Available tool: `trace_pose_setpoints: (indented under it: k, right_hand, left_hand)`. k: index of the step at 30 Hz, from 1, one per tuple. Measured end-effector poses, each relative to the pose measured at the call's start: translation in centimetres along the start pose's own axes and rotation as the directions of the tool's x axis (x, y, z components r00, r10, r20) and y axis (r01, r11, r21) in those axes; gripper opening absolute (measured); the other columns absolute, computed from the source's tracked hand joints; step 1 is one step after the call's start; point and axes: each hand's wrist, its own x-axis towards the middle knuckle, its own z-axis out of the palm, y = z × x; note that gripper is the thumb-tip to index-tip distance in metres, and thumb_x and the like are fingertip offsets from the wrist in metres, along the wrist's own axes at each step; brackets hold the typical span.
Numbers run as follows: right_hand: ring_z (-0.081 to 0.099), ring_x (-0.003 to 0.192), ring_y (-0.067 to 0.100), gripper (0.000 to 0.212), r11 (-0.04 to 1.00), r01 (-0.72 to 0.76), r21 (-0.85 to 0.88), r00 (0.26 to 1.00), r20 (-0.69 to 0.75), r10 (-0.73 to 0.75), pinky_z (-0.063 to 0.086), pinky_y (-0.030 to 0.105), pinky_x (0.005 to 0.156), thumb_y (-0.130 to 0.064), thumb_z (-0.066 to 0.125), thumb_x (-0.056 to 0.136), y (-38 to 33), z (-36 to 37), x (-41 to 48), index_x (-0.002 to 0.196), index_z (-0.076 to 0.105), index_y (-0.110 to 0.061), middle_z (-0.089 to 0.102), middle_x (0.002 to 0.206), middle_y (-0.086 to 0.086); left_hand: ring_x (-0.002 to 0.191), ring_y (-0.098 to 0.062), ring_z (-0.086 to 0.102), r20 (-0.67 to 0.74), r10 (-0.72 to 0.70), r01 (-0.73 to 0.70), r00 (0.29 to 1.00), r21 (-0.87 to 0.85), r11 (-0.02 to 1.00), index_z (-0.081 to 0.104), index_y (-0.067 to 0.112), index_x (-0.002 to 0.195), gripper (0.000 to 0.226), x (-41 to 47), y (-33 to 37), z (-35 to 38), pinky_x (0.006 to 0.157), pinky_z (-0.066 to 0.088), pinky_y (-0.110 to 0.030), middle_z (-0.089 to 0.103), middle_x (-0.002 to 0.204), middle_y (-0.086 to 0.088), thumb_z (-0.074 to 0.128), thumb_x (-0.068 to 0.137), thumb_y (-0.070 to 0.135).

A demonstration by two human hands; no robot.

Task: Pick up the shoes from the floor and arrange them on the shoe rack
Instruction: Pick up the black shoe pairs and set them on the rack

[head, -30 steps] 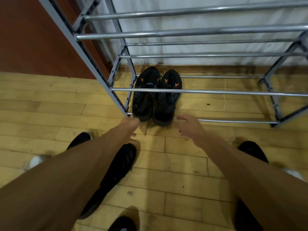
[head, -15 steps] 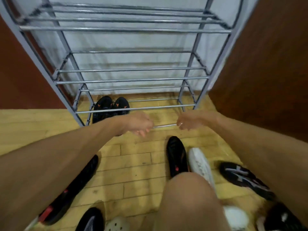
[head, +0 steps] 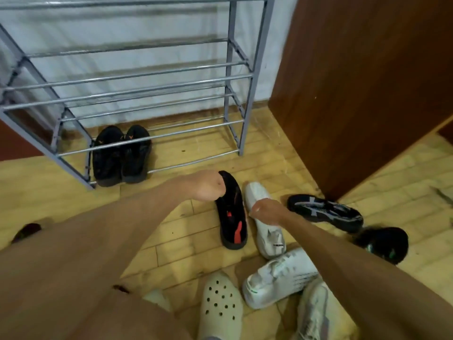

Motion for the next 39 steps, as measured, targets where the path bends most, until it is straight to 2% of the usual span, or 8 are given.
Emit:
trace_pose_setpoints:
  k: [7, 12, 21, 24, 27, 30, 33, 39]
  right_hand:
    - [0.060, 0.105, 0.032, 0.038, 0.894, -0.129, 0.429, 0.984, -0.057, 0.169, 0.046, 0.033, 0.080, -0.026, 0.053, 0.088, 1.5, 8.4, 4.5, 0.117, 0.053, -0.003, 0.063, 0.112, 0.015]
    - [0.056, 0.118, 0.034, 0.055, 0.903, -0.141, 0.405, 0.985, -0.036, 0.170, 0.047, 0.039, 0.095, -0.031, 0.053, 0.091, 2.5, 10.3, 6.9, 0.137, 0.040, -0.005, 0.058, 0.128, 0.017]
    - [0.064, 0.095, 0.022, 0.033, 0.749, -0.263, 0.608, 0.965, 0.172, 0.199, 0.060, 0.036, 0.078, -0.019, 0.073, 0.082, 1.0, 10.4, 7.5, 0.108, 0.058, -0.005, 0.064, 0.098, 0.004]
    - [0.069, 0.095, 0.025, 0.040, 0.749, -0.177, 0.638, 0.984, 0.093, 0.153, 0.061, 0.038, 0.077, -0.017, 0.073, 0.083, 1.1, 8.8, 6.6, 0.115, 0.060, 0.002, 0.068, 0.109, 0.013]
    - [0.071, 0.091, 0.029, 0.033, 0.822, -0.092, 0.561, 0.995, 0.017, 0.101, 0.061, 0.041, 0.076, -0.011, 0.074, 0.080, 1.5, 5.7, 4.8, 0.107, 0.064, 0.005, 0.070, 0.105, 0.018]
    - [0.071, 0.089, 0.029, 0.018, 0.927, 0.016, 0.376, 0.998, -0.069, 0.011, 0.060, 0.039, 0.078, -0.011, 0.074, 0.078, 0.8, 1.9, 2.4, 0.093, 0.067, -0.004, 0.070, 0.092, 0.010]
    - [0.067, 0.092, 0.023, 0.023, 0.975, 0.123, 0.185, 0.988, -0.120, -0.102, 0.056, 0.033, 0.080, -0.015, 0.074, 0.078, -1.6, -1.9, -0.1, 0.100, 0.070, -0.008, 0.069, 0.095, 0.006]
    - [0.063, 0.098, 0.023, 0.033, 0.924, 0.320, -0.211, 0.910, -0.203, -0.362, 0.051, 0.033, 0.082, -0.019, 0.075, 0.074, -11.4, -7.4, -4.7, 0.105, 0.068, -0.012, 0.069, 0.102, 0.004]
  left_hand:
    - [0.081, -0.017, 0.043, 0.063, -0.026, 0.014, 0.998, 0.177, 0.984, 0.045, 0.018, 0.085, 0.007, 2.3, -2.1, 3.6, 0.071, 0.036, -0.031, 0.043, 0.089, -0.005, 0.042, 0.091, 0.015]
    - [0.091, -0.018, 0.051, 0.163, -0.043, 0.011, 0.986, 0.193, 0.981, 0.058, 0.022, 0.097, 0.019, 3.5, -3.2, 2.7, 0.083, 0.044, -0.030, 0.050, 0.093, 0.002, 0.040, 0.093, 0.016]
    - [0.088, -0.016, 0.046, 0.215, -0.054, 0.026, 0.975, 0.132, 0.991, 0.051, 0.024, 0.095, 0.009, 3.5, -2.3, 0.7, 0.080, 0.038, -0.027, 0.047, 0.093, 0.001, 0.043, 0.093, 0.019]
    - [0.107, -0.012, 0.050, 0.324, -0.086, 0.029, 0.942, 0.175, 0.984, 0.056, 0.023, 0.119, 0.026, 1.5, -0.8, -0.6, 0.094, 0.039, -0.025, 0.052, 0.109, 0.011, 0.044, 0.096, 0.026]
    - [0.116, -0.016, 0.055, 0.279, -0.095, 0.046, 0.955, 0.176, 0.983, 0.050, 0.019, 0.132, 0.038, -0.9, -0.2, -2.6, 0.100, 0.042, -0.029, 0.053, 0.116, 0.008, 0.043, 0.097, 0.031]
    - [0.096, -0.017, 0.050, 0.140, -0.061, 0.037, 0.988, 0.168, 0.985, 0.056, 0.008, 0.120, 0.031, -3.8, -0.8, -5.1, 0.081, 0.044, -0.023, 0.048, 0.105, 0.001, 0.040, 0.097, 0.022]
    - [0.100, -0.019, 0.055, -0.037, -0.069, 0.075, 0.997, 0.181, 0.981, 0.058, 0.009, 0.112, 0.034, -7.9, -2.2, -7.6, 0.094, 0.047, -0.032, 0.058, 0.113, -0.003, 0.043, 0.095, 0.034]
    - [0.089, -0.014, 0.056, -0.240, -0.129, 0.151, 0.962, 0.078, 0.985, 0.061, 0.003, 0.120, 0.032, -17.1, -6.0, -10.6, 0.074, 0.045, -0.021, 0.061, 0.109, -0.004, 0.044, 0.094, 0.013]
